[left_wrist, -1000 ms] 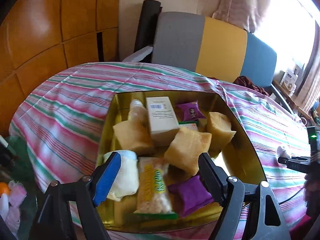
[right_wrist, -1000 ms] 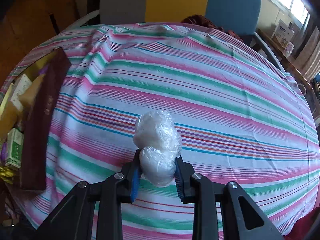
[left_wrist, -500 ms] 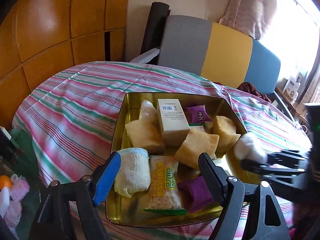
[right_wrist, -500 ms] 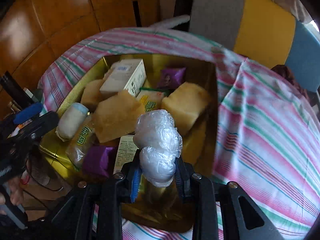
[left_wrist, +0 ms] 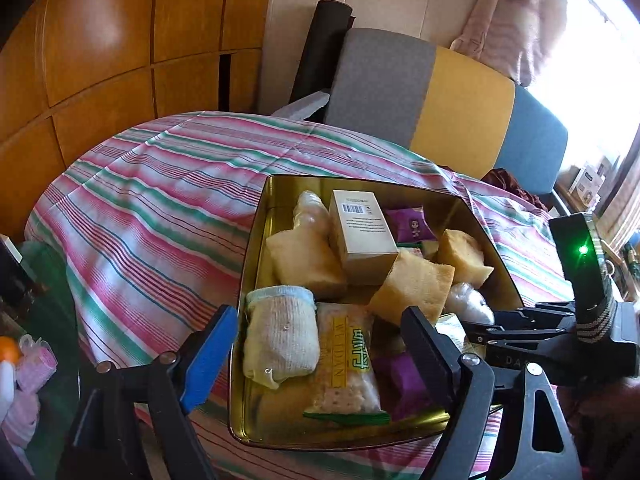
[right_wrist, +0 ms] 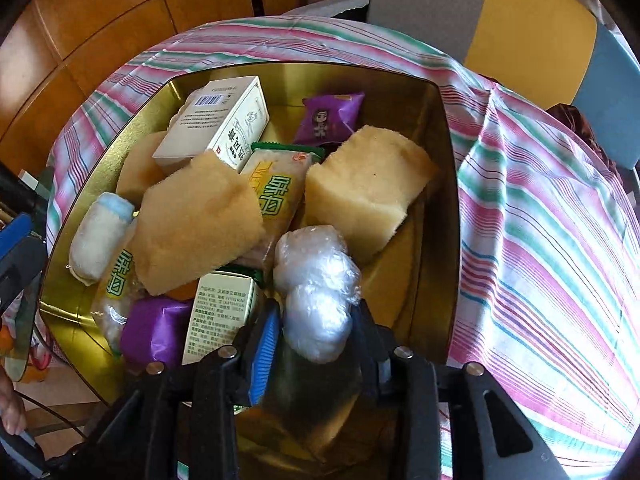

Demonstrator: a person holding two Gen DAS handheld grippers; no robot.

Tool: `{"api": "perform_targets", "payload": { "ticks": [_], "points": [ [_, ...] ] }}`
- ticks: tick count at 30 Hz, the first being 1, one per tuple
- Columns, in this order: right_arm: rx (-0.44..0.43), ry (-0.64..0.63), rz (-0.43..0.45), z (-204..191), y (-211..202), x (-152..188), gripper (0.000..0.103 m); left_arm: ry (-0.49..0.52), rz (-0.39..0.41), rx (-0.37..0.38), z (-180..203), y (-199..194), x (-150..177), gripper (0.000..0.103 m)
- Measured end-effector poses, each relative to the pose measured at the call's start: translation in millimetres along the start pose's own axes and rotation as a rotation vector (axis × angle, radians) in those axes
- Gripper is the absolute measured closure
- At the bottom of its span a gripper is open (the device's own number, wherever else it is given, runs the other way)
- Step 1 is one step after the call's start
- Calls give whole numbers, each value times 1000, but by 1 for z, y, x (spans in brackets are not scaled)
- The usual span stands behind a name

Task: Organize objects
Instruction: 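Lower the wrapped knit pouch into the gold tray and open the right gripper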

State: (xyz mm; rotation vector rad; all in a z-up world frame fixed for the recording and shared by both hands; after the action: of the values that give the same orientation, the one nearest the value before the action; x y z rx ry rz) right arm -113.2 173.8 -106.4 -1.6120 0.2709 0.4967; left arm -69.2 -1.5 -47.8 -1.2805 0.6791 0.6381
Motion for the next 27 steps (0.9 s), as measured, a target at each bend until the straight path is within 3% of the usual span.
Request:
{"api": "perform_targets", "payload": {
  "ticks": [18, 27],
  "points": [
    [135, 30, 202, -1, -48, 20, 63, 55, 41, -67, 7, -14, 2, 12],
    [153, 29, 294, -18, -87, 39, 61, 57, 77, -68, 14, -29, 4, 0]
  ]
}}
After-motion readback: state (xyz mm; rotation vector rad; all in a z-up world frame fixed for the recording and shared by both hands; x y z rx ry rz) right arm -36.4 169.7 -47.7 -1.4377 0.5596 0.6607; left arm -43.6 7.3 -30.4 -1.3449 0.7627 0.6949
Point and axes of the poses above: each gripper's, at about its wrist camera, not at the fingertips, and y roughly the way its jaws point, z to its right, x to its underside, the point moved 3 cm from there along y, roughly the way its jaws point, and after that the axes turned 6 degrees about z, right-handed, at the moved point
